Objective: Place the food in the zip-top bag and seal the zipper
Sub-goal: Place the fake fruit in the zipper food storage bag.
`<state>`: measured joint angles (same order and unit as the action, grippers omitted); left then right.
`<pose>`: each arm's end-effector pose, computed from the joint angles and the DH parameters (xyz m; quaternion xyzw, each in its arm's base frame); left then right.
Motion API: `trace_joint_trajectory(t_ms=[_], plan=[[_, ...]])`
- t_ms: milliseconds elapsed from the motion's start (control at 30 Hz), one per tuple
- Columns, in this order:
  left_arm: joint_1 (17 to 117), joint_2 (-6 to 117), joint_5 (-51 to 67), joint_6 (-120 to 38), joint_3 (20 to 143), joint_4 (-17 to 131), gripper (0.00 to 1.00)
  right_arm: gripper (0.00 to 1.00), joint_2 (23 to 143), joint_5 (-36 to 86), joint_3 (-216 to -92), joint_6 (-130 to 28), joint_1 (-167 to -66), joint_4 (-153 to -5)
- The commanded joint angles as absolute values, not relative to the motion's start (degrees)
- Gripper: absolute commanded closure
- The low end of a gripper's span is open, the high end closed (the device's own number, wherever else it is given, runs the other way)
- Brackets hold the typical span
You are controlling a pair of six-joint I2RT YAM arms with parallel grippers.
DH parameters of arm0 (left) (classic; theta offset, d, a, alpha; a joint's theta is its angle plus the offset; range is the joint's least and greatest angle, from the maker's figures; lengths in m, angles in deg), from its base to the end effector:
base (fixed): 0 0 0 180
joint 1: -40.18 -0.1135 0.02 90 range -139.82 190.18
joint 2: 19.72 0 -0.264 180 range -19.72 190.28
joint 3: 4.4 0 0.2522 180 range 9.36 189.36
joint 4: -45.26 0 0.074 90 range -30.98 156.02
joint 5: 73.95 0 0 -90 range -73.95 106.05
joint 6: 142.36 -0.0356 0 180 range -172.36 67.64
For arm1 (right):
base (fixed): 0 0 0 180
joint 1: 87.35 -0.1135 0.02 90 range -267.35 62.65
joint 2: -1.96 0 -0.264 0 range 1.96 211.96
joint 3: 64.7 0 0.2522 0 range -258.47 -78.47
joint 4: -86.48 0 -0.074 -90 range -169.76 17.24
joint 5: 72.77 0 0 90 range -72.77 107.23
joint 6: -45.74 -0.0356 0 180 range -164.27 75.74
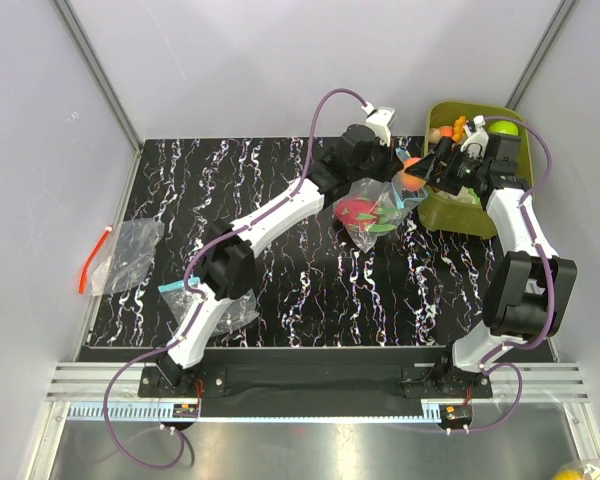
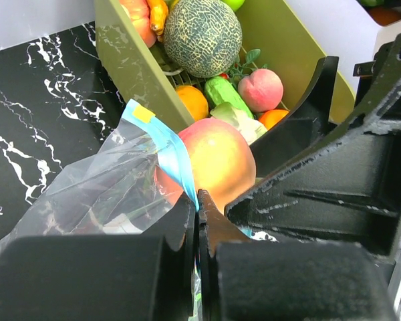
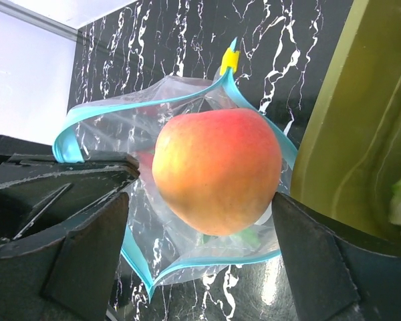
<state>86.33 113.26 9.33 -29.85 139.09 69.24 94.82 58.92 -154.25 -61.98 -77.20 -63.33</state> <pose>0.3810 -0.4026 0.3272 0.1961 0.7598 -0.3867 0.4846 0.3672 -0.0417 0.3071 0.0348 0.8396 0.3420 0.4207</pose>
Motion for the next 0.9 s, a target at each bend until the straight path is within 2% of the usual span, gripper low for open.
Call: trace_joint_trajectory(t_ms=[0, 233, 433, 567, 600, 733, 867], plan=[[86.58, 107.28, 9.72, -30.21, 139.70, 65.70, 1.00, 0.10, 92.41, 58.28, -156.87, -61.75, -77.60, -63.76], [86.50, 104.64, 12.36, -30.21, 136.72, 66.49, 1.00, 0.21, 91.35, 58.89, -156.69, -62.46, -77.60, -63.94], [86.41, 102.71, 14.90, -30.82, 134.70, 67.90, 1.00, 0.22, 89.51, 57.57, -156.51, -62.55, -77.60, -62.88], [86.15, 100.78, 15.78, -30.30, 132.06, 68.07, 1.00, 0.43, 89.77, 59.67, -156.51, -63.34, -77.69, -63.67], [85.97, 100.51, 15.79, -30.30, 131.53, 68.16, 1.00, 0.55, 89.85, 61.25, -156.60, -63.60, -77.69, -63.94], [85.44, 99.46, 15.17, -29.42, 131.09, 68.77, 1.00, 0.67, 92.48, 60.39, -159.14, -59.50, -82.85, -58.77], [85.18, 98.84, 15.17, -28.98, 130.83, 70.35, 1.00, 0.69, 94.60, 56.61, -162.40, -57.10, -86.03, -52.61]])
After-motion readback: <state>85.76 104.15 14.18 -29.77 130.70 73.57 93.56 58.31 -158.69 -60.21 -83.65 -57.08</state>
